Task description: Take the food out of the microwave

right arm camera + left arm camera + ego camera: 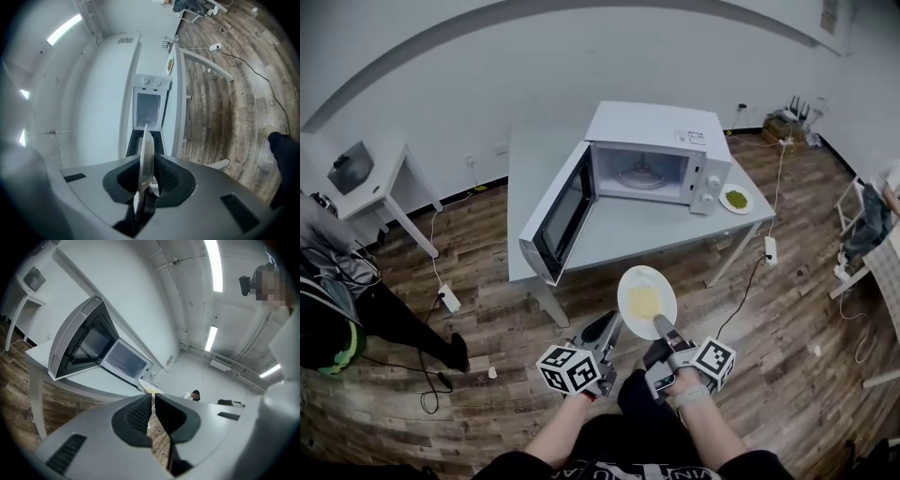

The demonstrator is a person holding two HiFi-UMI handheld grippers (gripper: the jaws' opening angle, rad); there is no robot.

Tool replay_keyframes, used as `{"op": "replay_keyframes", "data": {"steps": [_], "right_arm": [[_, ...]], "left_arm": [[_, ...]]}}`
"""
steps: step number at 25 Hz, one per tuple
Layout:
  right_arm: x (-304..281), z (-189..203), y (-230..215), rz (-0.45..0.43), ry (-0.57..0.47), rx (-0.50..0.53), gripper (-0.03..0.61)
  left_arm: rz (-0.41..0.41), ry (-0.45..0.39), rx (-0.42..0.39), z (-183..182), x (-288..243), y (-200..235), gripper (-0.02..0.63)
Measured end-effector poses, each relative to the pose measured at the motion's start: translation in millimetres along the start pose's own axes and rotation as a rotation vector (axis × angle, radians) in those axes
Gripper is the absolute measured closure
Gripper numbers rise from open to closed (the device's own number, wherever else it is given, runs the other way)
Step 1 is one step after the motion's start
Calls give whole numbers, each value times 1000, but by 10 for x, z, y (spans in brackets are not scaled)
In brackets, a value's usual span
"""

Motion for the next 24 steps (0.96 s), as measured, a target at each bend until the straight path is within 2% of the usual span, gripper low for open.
{"op": "replay_keyframes", "data": {"steps": [24], "right_arm": [[229, 23, -87, 22, -26, -33, 523]], "left_arm": [[-3, -22, 37, 51, 86, -95, 586]]}}
Point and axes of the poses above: the fingertips, and each gripper's own axes: x backward along the fingers, y to its left, z out of its underside, the point moved 3 cm from there along x, backward along the fingers, and after that the axes turned 5 degrees about y, right-handed, at the moved point
